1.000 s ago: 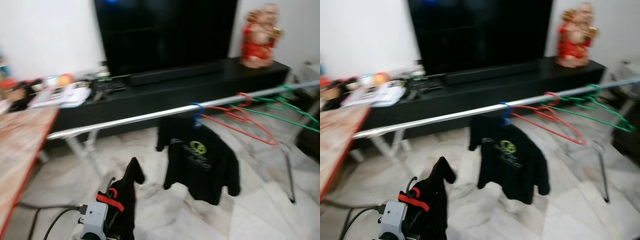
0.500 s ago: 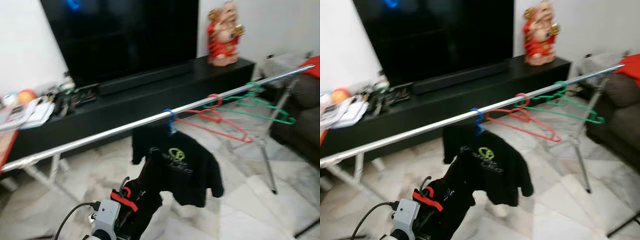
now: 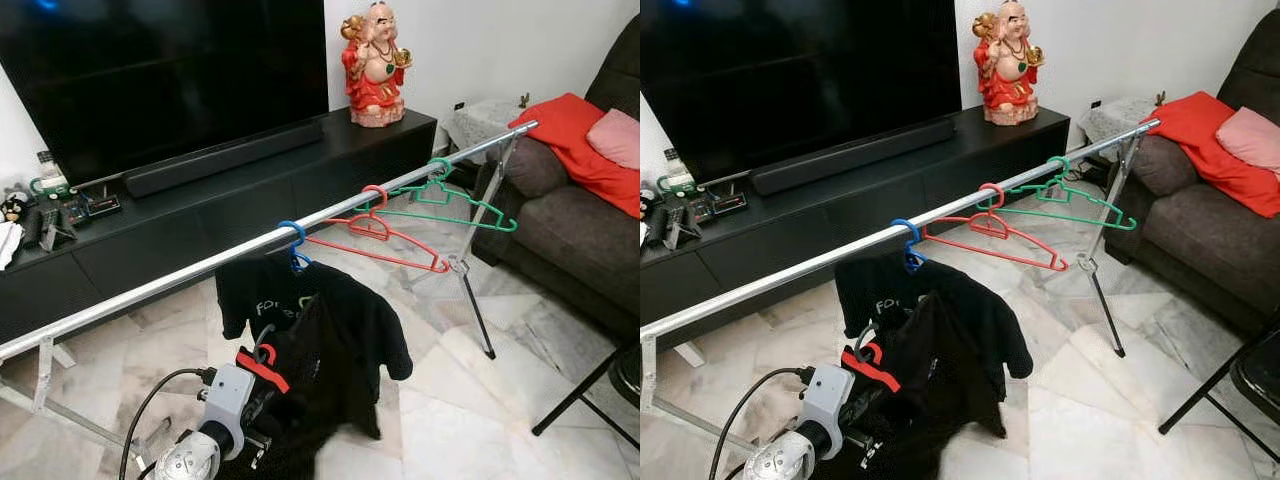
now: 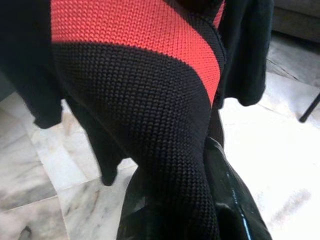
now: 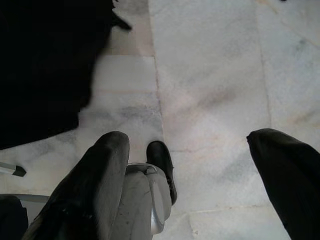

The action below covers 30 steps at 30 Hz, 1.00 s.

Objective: Hang hanger

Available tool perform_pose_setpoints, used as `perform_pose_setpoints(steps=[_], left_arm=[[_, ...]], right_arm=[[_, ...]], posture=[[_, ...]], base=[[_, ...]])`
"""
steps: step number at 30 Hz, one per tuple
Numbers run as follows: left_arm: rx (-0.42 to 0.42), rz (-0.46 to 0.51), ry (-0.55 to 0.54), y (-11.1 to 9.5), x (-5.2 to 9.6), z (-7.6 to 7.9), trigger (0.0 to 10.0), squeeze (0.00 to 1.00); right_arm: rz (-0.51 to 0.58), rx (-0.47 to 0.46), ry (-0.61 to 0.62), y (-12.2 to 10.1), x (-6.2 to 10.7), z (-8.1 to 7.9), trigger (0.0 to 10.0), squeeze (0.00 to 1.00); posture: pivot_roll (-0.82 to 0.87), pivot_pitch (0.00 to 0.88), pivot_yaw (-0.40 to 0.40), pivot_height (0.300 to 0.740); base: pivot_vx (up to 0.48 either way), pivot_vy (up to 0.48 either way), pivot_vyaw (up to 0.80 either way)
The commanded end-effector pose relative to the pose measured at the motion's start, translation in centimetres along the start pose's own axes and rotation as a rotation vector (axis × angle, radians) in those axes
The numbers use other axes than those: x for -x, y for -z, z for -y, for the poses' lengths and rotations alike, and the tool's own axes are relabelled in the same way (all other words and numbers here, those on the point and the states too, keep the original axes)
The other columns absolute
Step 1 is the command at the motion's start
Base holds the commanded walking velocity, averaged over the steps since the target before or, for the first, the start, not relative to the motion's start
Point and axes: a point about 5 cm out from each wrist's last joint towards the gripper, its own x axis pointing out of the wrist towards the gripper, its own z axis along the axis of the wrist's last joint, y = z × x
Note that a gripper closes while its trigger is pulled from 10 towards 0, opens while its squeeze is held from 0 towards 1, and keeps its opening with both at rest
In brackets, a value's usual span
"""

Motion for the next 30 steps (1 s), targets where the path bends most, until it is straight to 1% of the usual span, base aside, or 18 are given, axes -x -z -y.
perform_pose_setpoints(steps=[1, 4, 6, 10, 13, 15, 16, 19, 21, 23, 24, 26, 28, 30], left_arm=[[-0.004, -0.001, -0.007, -0.2, -0.1, -0.3, 10.0, 0.00], [-0.004, -0.004, -0.009, -0.1, -0.1, -0.3, 10.0, 0.00], [-0.004, -0.017, -0.023, 0.1, -0.1, -0.5, 10.0, 0.00], [0.007, -0.022, -0.051, -0.3, -0.6, -0.7, 10.0, 0.00], [-0.017, -0.031, -0.122, -1.5, -1.7, -1.7, 10.0, 0.00], [-0.028, -0.035, -0.138, -1.6, -1.8, -2.0, 10.0, 0.00], [-0.042, -0.040, -0.176, -1.9, -2.1, -2.5, 10.0, 0.00], [-0.036, -0.034, -0.249, -2.8, -2.5, -3.6, 10.0, 0.00], [-0.038, -0.024, -0.255, -3.2, -2.7, -3.8, 10.0, 0.00], [-0.039, 0.003, -0.245, -4.2, -3.2, -3.7, 10.0, 0.00], [-0.042, 0.025, -0.239, -5.2, -3.8, -3.5, 10.0, 0.00], [-0.038, 0.033, -0.243, -5.8, -4.3, -3.4, 10.0, 0.00], [-0.015, 0.041, -0.280, -6.4, -4.7, -3.7, 10.0, 0.00], [0.003, 0.045, -0.292, -6.9, -5.1, -3.8, 10.0, 0.00]], right_arm=[[-0.012, -0.001, -0.004, 0.4, 0.1, -0.1, 10.0, 0.00], [-0.015, 0.003, -0.006, 0.4, 0.1, -0.1, 10.0, 0.00], [-0.013, 0.001, -0.005, 0.4, 0.1, 0.0, 10.0, 0.00], [-0.014, 0.004, -0.004, 0.4, 0.1, 0.2, 10.0, 0.00], [-0.016, 0.005, -0.004, 0.3, 0.1, 0.6, 10.0, 0.00], [-0.016, 0.007, -0.004, 0.3, 0.1, 0.6, 10.0, 0.00], [-0.017, 0.009, -0.005, 0.3, 0.1, 0.6, 10.0, 0.00], [-0.019, 0.010, -0.007, 0.4, 0.1, 0.6, 10.0, 0.00], [-0.021, 0.011, -0.008, 0.4, 0.1, 0.5, 10.0, 0.00], [-0.024, 0.015, -0.010, 0.4, 0.1, 0.3, 10.0, 0.00], [-0.026, 0.019, -0.013, 0.4, 0.1, 0.1, 10.0, 0.00], [-0.027, 0.022, -0.016, 0.4, 0.0, -0.1, 10.0, 0.00], [-0.027, 0.025, -0.019, 0.4, 0.0, -0.2, 10.0, 0.00], [-0.027, 0.026, -0.018, 0.5, 0.0, -0.2, 10.0, 0.00]], posture=[[0.01, 0.000, 0.068, 0.740], [0.02, 0.000, 0.067, 0.740], [0.02, 0.000, 0.065, 0.740], [0.02, 0.000, 0.064, 0.740], [0.01, 0.000, 0.061, 0.740], [0.01, 0.000, 0.062, 0.740], [0.01, 0.000, 0.061, 0.740], [0.01, 0.000, 0.060, 0.740], [0.01, 0.000, 0.060, 0.740], [0.01, 0.000, 0.057, 0.740], [0.01, 0.000, 0.056, 0.740], [0.01, 0.000, 0.056, 0.740], [0.00, 0.000, 0.058, 0.740], [0.00, 0.000, 0.056, 0.740]], base=[[0.000, 0.000, -0.79], [0.000, 0.000, -0.79], [0.000, 0.000, 0.00], [0.000, 0.000, 0.00], [0.000, 0.000, 0.00], [0.000, 0.000, 0.00], [0.000, 0.000, 0.00], [0.000, 0.000, 0.00], [0.000, 0.000, 0.00], [0.000, 0.000, 0.00], [0.000, 0.000, 0.00], [0.000, 0.000, 0.00], [0.000, 0.000, 0.00], [0.000, 0.000, 0.00]])
